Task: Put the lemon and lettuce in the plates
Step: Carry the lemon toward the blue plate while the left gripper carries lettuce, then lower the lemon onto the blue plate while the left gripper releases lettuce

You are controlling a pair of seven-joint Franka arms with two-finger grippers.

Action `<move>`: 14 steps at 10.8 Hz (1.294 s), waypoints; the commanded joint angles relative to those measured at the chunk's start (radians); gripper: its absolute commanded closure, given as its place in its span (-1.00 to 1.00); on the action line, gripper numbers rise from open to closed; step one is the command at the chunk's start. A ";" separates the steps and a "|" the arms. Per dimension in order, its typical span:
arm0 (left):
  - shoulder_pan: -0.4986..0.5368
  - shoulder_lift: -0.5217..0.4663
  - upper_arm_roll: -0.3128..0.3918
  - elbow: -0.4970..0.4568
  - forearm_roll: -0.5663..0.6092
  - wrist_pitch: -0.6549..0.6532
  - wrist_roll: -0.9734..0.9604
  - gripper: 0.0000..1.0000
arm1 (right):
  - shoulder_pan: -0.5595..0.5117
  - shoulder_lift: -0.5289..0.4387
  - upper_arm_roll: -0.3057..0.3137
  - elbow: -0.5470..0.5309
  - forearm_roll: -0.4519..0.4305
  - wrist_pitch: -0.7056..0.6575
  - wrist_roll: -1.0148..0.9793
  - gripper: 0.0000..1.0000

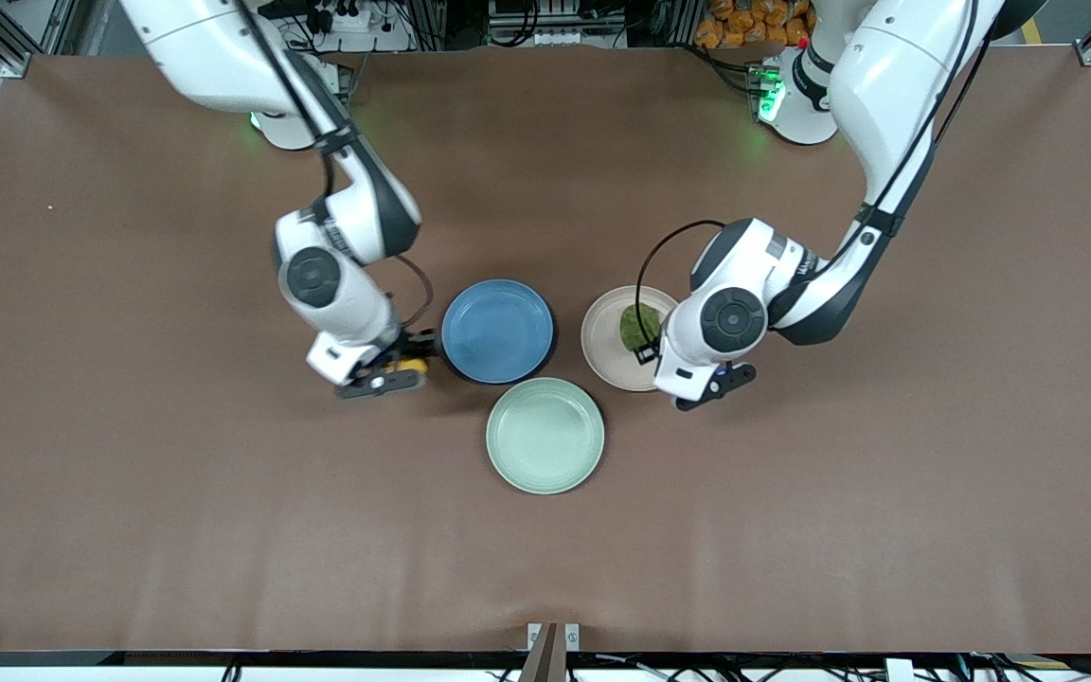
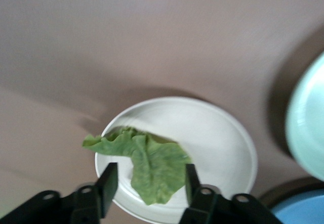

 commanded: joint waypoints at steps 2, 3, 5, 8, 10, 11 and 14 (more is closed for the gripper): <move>0.033 -0.107 0.018 0.051 0.118 -0.043 -0.012 -1.00 | 0.049 0.077 0.039 0.070 0.001 -0.002 0.113 0.73; 0.040 -0.148 0.019 0.051 0.165 -0.072 0.036 -1.00 | 0.065 0.097 0.041 0.075 0.006 0.002 0.116 0.72; 0.074 -0.211 0.029 0.053 0.195 -0.134 0.199 -1.00 | 0.085 0.134 0.074 0.075 -0.007 0.071 0.210 0.65; 0.183 -0.331 0.018 0.053 0.181 -0.242 0.367 -1.00 | 0.082 0.146 0.084 0.075 -0.005 0.098 0.240 -0.99; 0.230 -0.401 0.023 0.057 0.169 -0.319 0.522 -1.00 | 0.070 0.136 0.084 0.106 0.004 0.061 0.236 -1.00; 0.282 -0.427 0.021 0.059 0.112 -0.327 0.592 -1.00 | 0.062 0.134 0.081 0.154 0.006 -0.008 0.233 -1.00; 0.352 -0.503 0.020 0.057 -0.005 -0.390 0.661 -1.00 | 0.022 0.134 0.076 0.314 0.006 -0.217 0.217 -1.00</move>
